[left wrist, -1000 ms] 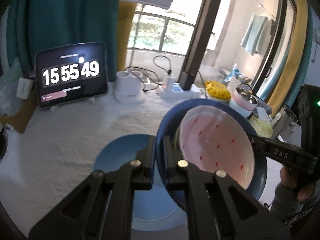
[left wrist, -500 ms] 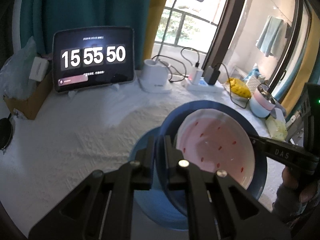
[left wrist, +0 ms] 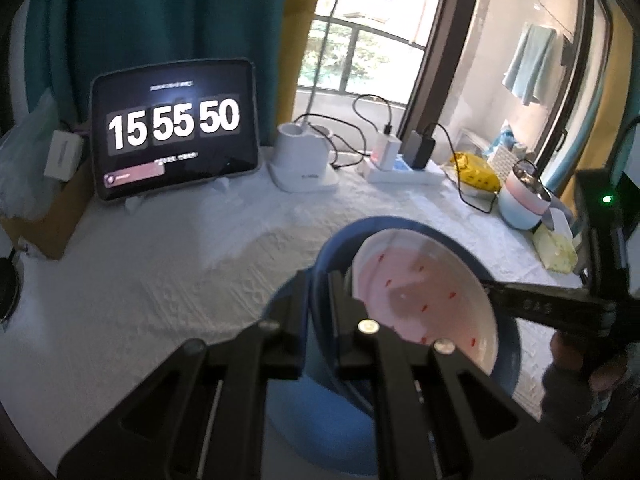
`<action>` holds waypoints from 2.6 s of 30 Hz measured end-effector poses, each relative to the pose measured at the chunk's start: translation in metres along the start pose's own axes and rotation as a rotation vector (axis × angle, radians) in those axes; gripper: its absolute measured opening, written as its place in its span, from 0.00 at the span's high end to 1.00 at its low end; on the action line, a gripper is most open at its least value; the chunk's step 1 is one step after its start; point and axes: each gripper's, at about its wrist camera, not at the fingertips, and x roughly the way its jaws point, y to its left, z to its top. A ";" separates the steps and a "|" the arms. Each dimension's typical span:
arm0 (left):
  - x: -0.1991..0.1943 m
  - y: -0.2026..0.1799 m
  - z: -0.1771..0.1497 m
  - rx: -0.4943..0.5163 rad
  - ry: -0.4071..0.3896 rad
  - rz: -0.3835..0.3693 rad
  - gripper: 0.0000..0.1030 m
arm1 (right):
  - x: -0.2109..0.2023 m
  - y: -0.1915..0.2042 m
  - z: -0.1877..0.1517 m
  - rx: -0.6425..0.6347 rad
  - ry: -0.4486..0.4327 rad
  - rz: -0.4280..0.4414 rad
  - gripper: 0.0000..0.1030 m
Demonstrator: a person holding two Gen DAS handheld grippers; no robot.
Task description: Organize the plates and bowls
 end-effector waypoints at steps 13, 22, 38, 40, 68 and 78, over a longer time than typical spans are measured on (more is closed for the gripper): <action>0.004 -0.005 -0.002 0.002 0.013 0.015 0.88 | -0.003 -0.011 -0.005 0.009 -0.004 0.001 0.83; -0.003 -0.008 -0.004 -0.009 0.012 0.043 0.86 | -0.009 -0.008 -0.010 -0.040 -0.018 -0.065 0.71; -0.045 -0.027 -0.006 0.016 -0.074 0.085 0.64 | -0.075 -0.004 -0.014 -0.103 -0.254 -0.162 0.30; -0.051 -0.031 -0.007 0.016 -0.090 0.076 0.54 | -0.081 -0.004 -0.017 -0.110 -0.263 -0.161 0.30; -0.147 -0.082 -0.038 0.020 -0.262 0.039 0.22 | -0.178 0.004 -0.087 -0.189 -0.444 -0.213 0.30; -0.189 -0.106 -0.047 0.099 -0.409 0.076 0.13 | -0.224 -0.004 -0.114 -0.170 -0.541 -0.230 0.30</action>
